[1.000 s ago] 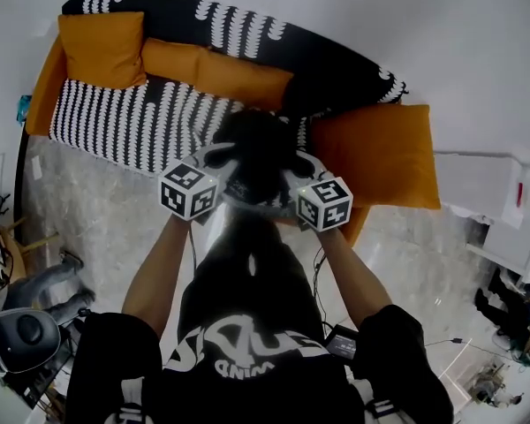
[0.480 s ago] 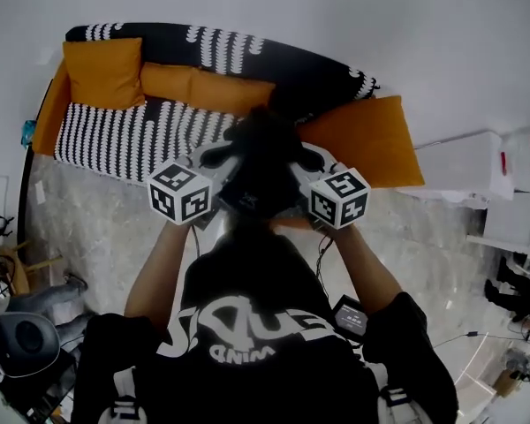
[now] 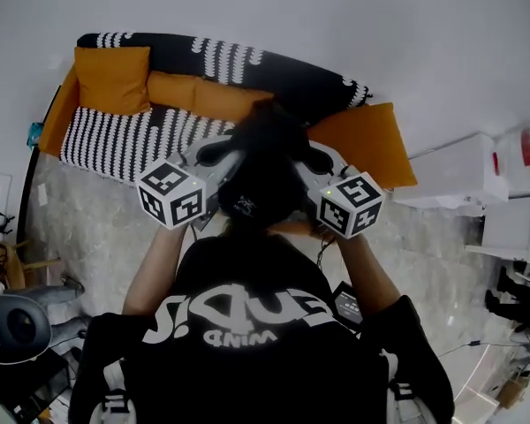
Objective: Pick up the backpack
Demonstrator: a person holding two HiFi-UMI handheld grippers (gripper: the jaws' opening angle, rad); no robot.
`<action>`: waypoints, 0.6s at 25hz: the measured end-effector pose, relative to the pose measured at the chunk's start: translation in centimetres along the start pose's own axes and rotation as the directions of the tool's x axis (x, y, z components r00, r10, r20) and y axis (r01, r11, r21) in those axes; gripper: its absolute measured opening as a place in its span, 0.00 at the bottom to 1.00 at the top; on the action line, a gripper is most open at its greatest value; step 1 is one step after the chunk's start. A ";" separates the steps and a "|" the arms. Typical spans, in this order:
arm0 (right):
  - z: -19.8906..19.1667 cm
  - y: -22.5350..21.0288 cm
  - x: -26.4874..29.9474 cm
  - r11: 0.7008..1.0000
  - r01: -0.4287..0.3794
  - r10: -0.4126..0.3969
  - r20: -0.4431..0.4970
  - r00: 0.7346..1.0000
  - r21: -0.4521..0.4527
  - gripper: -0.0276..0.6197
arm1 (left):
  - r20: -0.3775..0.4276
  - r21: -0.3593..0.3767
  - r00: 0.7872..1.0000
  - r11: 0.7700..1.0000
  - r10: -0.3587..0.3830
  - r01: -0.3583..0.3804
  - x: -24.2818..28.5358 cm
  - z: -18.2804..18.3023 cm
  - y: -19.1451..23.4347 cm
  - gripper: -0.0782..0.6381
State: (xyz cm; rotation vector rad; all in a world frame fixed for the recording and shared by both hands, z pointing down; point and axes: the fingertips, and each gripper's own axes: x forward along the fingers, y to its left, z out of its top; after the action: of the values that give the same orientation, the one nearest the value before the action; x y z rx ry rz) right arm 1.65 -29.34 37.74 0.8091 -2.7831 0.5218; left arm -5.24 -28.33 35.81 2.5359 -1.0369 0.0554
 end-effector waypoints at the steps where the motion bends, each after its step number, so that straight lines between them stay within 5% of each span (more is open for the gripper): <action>1: 0.1 0.4 -0.1 1.000 0.000 0.000 0.010 1.000 -0.003 0.12 | 0.011 -0.004 1.000 1.000 0.004 -0.004 -0.4 0.0 -0.2 0.13; 15: -0.9 2.9 -1.0 1.000 -0.028 0.028 0.043 0.999 -0.005 0.12 | 0.039 -0.038 0.999 0.999 0.010 -0.008 -2.6 -1.0 -1.6 0.13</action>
State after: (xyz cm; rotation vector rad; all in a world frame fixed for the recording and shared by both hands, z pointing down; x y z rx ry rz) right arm 0.96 -26.26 37.46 0.7905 -2.8381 0.5092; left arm -5.95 -25.17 35.71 2.5076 -1.0544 -0.0115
